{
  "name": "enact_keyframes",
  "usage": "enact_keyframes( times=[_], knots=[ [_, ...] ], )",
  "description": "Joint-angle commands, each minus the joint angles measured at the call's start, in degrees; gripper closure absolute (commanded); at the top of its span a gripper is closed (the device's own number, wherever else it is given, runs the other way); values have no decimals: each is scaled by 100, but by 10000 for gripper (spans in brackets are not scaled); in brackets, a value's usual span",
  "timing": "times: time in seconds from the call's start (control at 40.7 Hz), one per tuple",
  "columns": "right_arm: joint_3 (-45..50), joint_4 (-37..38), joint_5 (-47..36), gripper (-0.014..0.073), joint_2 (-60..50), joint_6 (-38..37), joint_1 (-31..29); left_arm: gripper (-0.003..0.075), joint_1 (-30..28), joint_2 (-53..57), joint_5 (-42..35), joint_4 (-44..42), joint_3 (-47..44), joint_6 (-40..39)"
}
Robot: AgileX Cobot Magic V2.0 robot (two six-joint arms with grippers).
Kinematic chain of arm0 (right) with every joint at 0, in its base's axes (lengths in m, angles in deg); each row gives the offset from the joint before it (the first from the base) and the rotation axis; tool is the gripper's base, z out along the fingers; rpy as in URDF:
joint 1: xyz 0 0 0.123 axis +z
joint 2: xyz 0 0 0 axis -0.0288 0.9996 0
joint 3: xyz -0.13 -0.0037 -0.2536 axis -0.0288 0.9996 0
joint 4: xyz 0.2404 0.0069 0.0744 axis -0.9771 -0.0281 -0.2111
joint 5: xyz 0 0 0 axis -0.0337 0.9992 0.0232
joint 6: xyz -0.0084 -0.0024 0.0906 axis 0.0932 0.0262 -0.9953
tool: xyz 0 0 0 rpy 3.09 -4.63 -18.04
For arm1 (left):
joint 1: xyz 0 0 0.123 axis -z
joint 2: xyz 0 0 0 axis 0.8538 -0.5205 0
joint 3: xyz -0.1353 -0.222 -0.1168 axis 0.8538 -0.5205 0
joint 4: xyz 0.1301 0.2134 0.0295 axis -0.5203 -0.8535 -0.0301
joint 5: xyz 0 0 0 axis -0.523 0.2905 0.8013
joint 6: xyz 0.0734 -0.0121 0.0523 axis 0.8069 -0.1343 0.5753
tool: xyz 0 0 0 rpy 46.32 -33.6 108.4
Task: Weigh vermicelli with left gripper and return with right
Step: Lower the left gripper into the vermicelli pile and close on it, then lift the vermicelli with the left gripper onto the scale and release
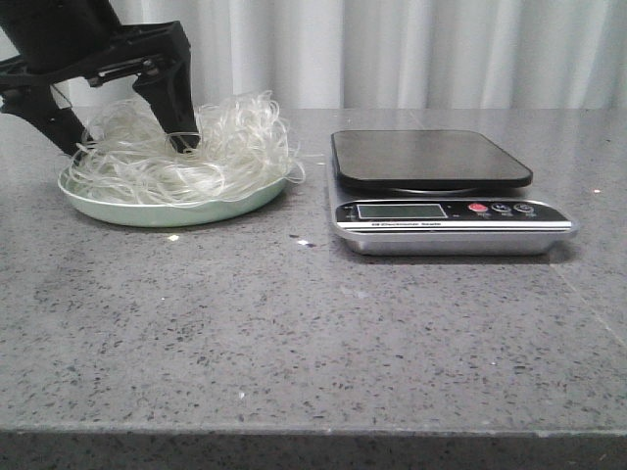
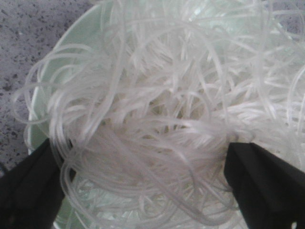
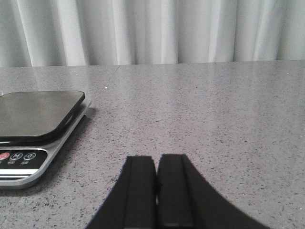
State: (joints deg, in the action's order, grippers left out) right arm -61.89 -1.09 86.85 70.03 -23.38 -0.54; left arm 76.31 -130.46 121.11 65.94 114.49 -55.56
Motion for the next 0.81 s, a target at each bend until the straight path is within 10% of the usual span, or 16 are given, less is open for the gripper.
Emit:
enact_keyframes(
  times=[0.0,0.295,0.787],
  knots=[
    [-39,83,-425,443,-90,6,-20,151,46,194,-182,105,182,11],
    [-39,83,-427,443,-90,6,-20,596,46,194,-182,105,182,11],
    [-44,78,-455,443,-90,6,-20,575,46,379,124,105,968,11]
  ],
)
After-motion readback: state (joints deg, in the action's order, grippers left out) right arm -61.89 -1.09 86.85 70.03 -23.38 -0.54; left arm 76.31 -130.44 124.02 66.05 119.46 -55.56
